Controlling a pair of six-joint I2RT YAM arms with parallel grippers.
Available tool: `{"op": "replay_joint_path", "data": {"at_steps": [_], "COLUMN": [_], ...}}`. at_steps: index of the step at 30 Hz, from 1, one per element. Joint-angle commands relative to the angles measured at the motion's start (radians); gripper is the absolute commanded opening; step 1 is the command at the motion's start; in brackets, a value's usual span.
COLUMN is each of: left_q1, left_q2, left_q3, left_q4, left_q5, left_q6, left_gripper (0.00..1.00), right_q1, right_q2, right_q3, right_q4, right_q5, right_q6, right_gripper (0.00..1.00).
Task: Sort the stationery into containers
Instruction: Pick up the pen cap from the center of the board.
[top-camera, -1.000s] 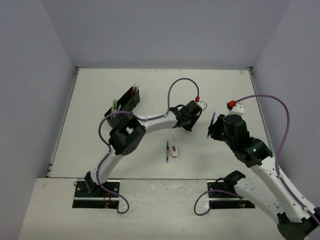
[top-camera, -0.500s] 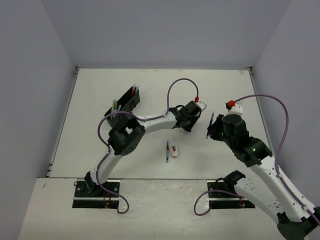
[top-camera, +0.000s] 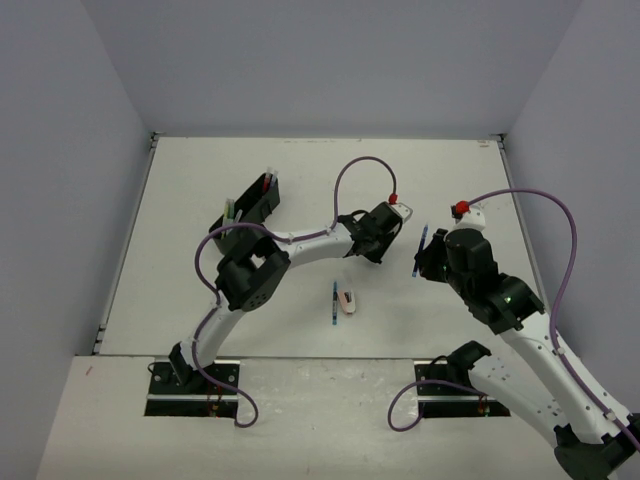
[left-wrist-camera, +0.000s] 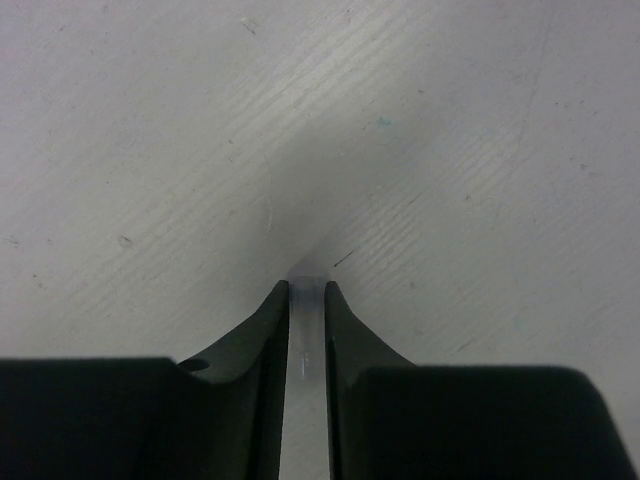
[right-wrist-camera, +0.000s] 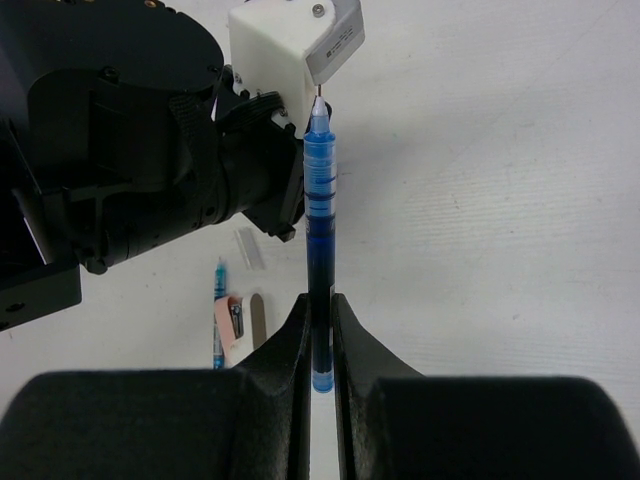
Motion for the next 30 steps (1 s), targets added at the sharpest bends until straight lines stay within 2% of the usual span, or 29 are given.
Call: {"op": "replay_joint_path", "data": {"at_steps": [1,4,7,11,18,23,26,28,30], "left_q1": [-0.004,-0.004,-0.001,0.021,0.052,0.061,0.061,0.061,0.061], "left_q2": [0.02,0.011,-0.037,-0.158,-0.575,-0.909,-1.139,-1.246,-1.351], "left_q3": [-0.031,-0.031,-0.052,-0.139,-0.404,-0.561,-0.716,-0.823,-0.903], "left_q4": [-0.147,-0.162,-0.154,-0.066,0.211,0.331,0.435,0.497,0.536], "left_q5": [-0.001,-0.01,-0.025,-0.027,-0.081,-0.182,-0.212,-0.201,-0.188], "left_q6": [-0.006,-0.005,-0.014,-0.053,-0.162,-0.25,-0.316,-0.351,-0.377], "left_gripper": [0.14,0.01,0.0,0.0,0.0,0.0,0.0,0.0,0.0], "right_q1": [-0.005,-0.003,-0.005,-0.006,-0.002,0.009,0.13,0.272,0.339], "right_q2": [0.005,0.004,-0.007,-0.07,-0.183,-0.091,-0.032,0.014,0.048], "right_q3": [0.007,0.008,-0.007,-0.086,-0.286,-0.332,-0.303,-0.242,-0.217], "right_q4": [0.002,0.01,0.054,0.204,0.61,0.877,0.973,0.955,0.979], "right_q5": [-0.011,-0.018,-0.109,-0.272,-0.636,-0.898,-0.868,-0.728,-0.655], "right_q6": [-0.017,-0.017,-0.037,-0.076,-0.023,0.095,0.11,0.035,0.011], "right_gripper": [0.0,0.0,0.0,0.0,0.0,0.0,0.0,0.0,0.0]}}
